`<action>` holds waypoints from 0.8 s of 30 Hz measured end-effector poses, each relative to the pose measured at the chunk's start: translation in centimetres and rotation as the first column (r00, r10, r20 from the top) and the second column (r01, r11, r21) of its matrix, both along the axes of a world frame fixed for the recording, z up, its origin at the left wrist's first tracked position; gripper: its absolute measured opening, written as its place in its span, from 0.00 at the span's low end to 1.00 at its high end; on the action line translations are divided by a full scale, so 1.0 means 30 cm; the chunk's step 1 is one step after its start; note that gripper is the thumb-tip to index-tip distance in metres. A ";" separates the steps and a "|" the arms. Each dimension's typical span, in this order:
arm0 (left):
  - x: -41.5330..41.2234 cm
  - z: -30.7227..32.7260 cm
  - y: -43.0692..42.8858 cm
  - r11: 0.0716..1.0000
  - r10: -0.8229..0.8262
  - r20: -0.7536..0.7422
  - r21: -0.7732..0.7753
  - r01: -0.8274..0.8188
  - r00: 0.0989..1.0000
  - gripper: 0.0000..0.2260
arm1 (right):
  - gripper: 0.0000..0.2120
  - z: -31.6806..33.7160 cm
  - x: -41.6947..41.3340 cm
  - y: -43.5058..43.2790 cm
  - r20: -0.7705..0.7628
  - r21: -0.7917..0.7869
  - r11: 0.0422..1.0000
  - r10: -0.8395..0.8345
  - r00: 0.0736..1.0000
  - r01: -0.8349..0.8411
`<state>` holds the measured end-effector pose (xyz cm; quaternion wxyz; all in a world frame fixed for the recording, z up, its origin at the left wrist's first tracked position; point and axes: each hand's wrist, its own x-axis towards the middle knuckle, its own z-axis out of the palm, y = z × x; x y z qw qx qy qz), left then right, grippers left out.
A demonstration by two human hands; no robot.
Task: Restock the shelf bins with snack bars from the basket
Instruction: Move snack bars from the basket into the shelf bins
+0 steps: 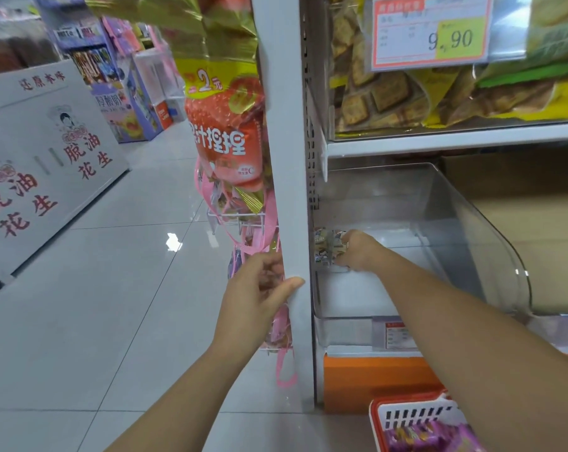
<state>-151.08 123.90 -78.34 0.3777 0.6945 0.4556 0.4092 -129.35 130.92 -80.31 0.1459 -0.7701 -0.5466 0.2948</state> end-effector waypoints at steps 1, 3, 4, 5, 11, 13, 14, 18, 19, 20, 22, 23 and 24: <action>0.001 -0.002 0.000 1.000 0.007 0.006 0.005 -0.007 1.000 0.10 | 0.15 -0.001 -0.001 0.002 -0.006 -0.006 1.000 0.026 1.000 -0.026; 0.005 -0.005 -0.003 1.000 0.018 0.023 0.006 -0.018 1.000 0.11 | 0.12 -0.006 -0.006 0.010 0.041 -0.004 0.997 0.074 0.996 -0.074; 0.007 -0.008 -0.006 1.000 0.022 0.024 0.009 -0.022 0.999 0.11 | 0.14 -0.009 -0.008 0.015 0.078 -0.005 0.996 0.088 0.993 -0.088; 0.009 -0.012 -0.008 0.999 0.027 0.022 0.018 -0.027 0.999 0.12 | 0.15 -0.014 -0.012 0.019 0.108 -0.006 0.995 0.098 0.989 -0.098; 0.024 -0.029 -0.025 0.998 0.061 0.032 0.029 -0.062 0.998 0.11 | 0.20 -0.026 -0.013 0.020 0.137 0.031 0.992 0.116 0.984 -0.121; 0.027 -0.031 -0.029 0.997 0.072 0.017 0.037 -0.073 0.997 0.11 | 0.25 -0.012 -0.003 0.005 0.091 0.025 0.990 0.139 0.986 -0.142; 0.029 -0.029 -0.031 0.996 0.078 0.011 0.040 -0.078 0.997 0.11 | 0.28 0.000 0.002 -0.008 0.071 0.020 0.988 0.154 0.986 -0.156; 0.042 -0.016 -0.056 0.991 0.110 0.001 0.071 -0.110 0.994 0.13 | 0.29 0.059 0.022 -0.105 0.083 0.065 0.977 0.199 0.977 -0.204; 0.049 -0.019 -0.072 0.985 0.140 0.006 0.105 -0.140 0.990 0.14 | 0.26 0.070 0.028 -0.143 0.080 0.121 0.973 0.190 0.979 -0.199; 0.059 -0.024 -0.096 0.972 0.183 0.025 0.144 -0.184 0.983 0.17 | 0.24 0.078 0.034 -0.195 0.087 0.195 0.961 0.183 0.979 -0.197; 0.076 -0.038 -0.150 0.932 0.266 0.089 0.230 -0.280 0.960 0.19 | 0.19 0.087 0.037 -0.313 0.162 0.381 0.897 0.173 0.971 -0.224; 0.093 -0.057 -0.186 0.912 0.287 0.107 0.275 -0.305 0.952 0.18 | 0.16 0.082 0.047 -0.388 0.209 0.469 0.848 0.165 0.964 -0.247; 0.110 -0.085 -0.223 0.895 0.295 0.106 0.316 -0.313 0.950 0.15 | 0.14 0.074 0.056 -0.466 0.241 0.543 0.794 0.162 0.957 -0.272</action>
